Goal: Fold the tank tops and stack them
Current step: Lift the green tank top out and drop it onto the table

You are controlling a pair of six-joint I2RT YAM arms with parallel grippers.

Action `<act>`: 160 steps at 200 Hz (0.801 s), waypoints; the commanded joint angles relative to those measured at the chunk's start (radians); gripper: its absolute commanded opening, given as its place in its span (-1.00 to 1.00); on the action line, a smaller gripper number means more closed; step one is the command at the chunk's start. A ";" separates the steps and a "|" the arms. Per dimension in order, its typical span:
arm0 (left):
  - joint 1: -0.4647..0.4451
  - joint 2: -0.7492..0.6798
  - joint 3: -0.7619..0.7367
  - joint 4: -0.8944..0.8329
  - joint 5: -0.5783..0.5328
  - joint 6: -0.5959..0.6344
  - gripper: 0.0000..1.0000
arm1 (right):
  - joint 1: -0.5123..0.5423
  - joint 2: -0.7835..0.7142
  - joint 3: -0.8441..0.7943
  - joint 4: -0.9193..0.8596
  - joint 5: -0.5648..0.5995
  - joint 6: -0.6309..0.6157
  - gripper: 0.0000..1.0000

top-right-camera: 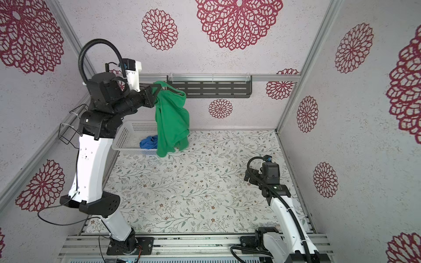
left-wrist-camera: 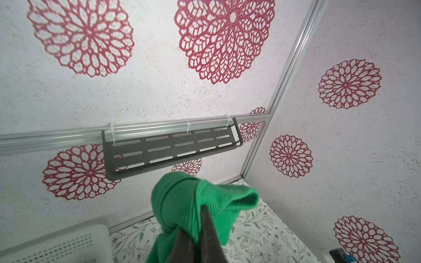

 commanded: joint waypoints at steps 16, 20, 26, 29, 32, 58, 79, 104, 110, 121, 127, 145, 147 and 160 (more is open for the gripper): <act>-0.120 -0.068 -0.081 0.020 0.090 0.020 -1.00 | 0.005 0.002 0.043 -0.030 -0.070 0.046 0.98; -0.129 -0.075 -0.099 0.028 0.107 0.014 -1.00 | 0.004 0.008 0.046 -0.037 -0.076 0.048 0.98; -0.138 -0.082 -0.129 0.042 0.138 -0.002 -1.00 | 0.004 0.017 0.051 -0.047 -0.082 0.051 0.98; -0.142 -0.086 -0.145 0.051 0.152 -0.012 -1.00 | 0.004 0.020 0.053 -0.052 -0.082 0.053 0.98; -0.146 -0.090 -0.162 0.059 0.169 -0.024 -1.00 | 0.005 0.022 0.054 -0.058 -0.079 0.055 0.98; -0.161 -0.138 -0.376 0.206 0.265 -0.122 -1.00 | 0.004 0.020 0.052 -0.084 -0.064 0.064 0.98; -0.152 -0.162 -0.579 0.324 0.240 -0.175 -1.00 | 0.004 0.038 0.053 -0.107 -0.095 0.079 0.98; -0.106 -0.076 -0.675 0.367 0.234 -0.247 -1.00 | 0.006 0.071 0.043 -0.113 -0.161 0.079 0.98; -0.098 -0.040 -0.679 0.366 0.234 -0.259 -1.00 | 0.008 0.073 0.040 -0.114 -0.164 0.079 0.98; -0.085 0.031 -0.672 0.359 0.226 -0.269 -1.00 | 0.019 0.069 0.035 -0.120 -0.157 0.081 0.98; -0.081 0.071 -0.660 0.354 0.218 -0.271 -1.00 | 0.028 0.064 0.034 -0.125 -0.151 0.081 0.98; -0.068 0.206 -0.606 0.346 0.188 -0.281 -0.79 | 0.061 0.048 0.031 -0.128 -0.132 0.102 0.98; -0.066 0.215 -0.599 0.346 0.183 -0.282 -0.75 | 0.066 0.047 0.031 -0.126 -0.131 0.107 0.98; -0.061 0.345 -0.536 0.351 0.173 -0.280 -0.24 | 0.112 0.042 0.029 -0.098 -0.128 0.145 0.98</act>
